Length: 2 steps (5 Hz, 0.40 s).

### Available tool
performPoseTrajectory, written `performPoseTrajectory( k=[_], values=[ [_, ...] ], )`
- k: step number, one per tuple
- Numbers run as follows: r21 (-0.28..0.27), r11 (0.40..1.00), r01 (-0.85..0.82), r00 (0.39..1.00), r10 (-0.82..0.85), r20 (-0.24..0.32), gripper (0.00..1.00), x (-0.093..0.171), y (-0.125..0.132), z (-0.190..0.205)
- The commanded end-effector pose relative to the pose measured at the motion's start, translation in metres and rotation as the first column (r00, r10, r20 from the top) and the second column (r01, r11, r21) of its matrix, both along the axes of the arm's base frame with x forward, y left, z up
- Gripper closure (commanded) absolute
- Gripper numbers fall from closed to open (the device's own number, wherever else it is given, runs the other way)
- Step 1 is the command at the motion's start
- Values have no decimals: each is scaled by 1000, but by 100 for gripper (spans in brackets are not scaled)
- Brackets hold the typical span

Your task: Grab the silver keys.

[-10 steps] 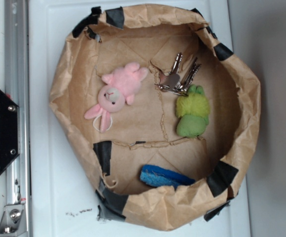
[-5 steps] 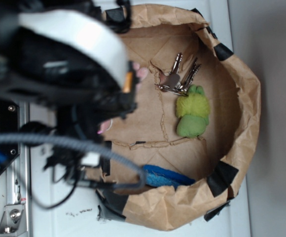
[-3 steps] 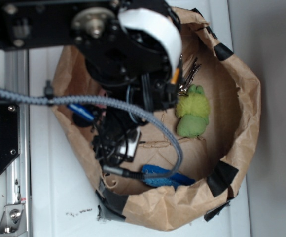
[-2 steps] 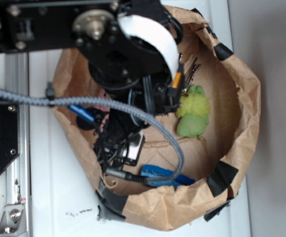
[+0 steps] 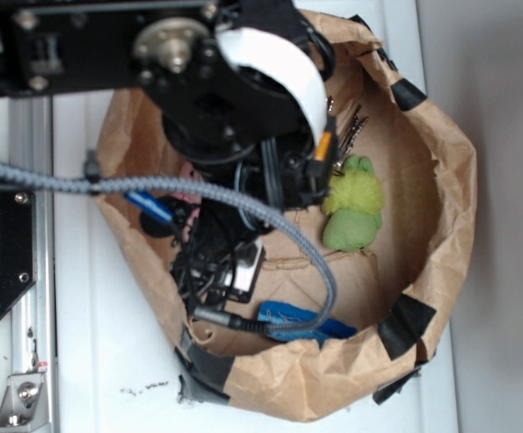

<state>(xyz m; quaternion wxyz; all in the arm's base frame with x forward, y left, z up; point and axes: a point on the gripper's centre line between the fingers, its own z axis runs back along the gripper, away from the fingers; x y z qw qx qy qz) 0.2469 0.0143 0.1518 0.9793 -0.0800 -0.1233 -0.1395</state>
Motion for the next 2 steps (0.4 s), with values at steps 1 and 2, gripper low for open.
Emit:
performPoseTrajectory(
  k=[1, 2],
  values=[
    [3, 1000, -28, 999, 28, 24, 0, 4, 4, 6],
    [52, 997, -49, 998, 50, -23, 0, 16, 14, -16]
  ],
)
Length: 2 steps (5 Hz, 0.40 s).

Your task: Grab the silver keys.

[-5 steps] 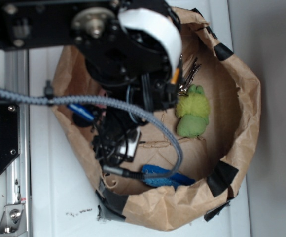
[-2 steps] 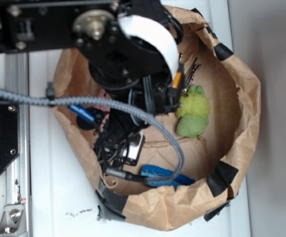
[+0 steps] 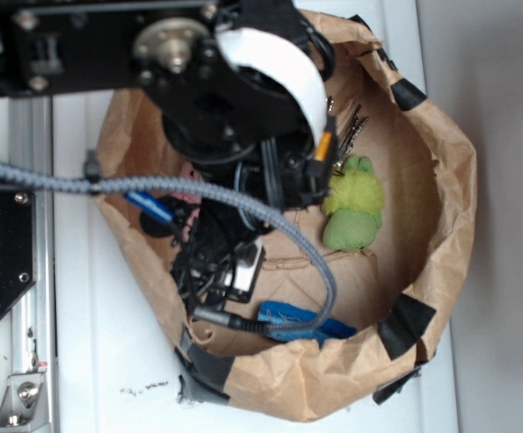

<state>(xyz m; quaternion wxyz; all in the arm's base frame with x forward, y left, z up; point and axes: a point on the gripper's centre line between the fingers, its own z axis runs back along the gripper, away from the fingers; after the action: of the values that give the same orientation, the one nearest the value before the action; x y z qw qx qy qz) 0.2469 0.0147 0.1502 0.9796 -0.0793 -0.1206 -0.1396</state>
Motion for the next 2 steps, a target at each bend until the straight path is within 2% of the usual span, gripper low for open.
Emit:
performPoseTrajectory(
  k=[1, 2],
  values=[
    [121, 986, -111, 994, 112, 4, 0, 30, 27, -35],
    [178, 974, -141, 990, 140, 14, 0, 39, 36, -52]
  ],
)
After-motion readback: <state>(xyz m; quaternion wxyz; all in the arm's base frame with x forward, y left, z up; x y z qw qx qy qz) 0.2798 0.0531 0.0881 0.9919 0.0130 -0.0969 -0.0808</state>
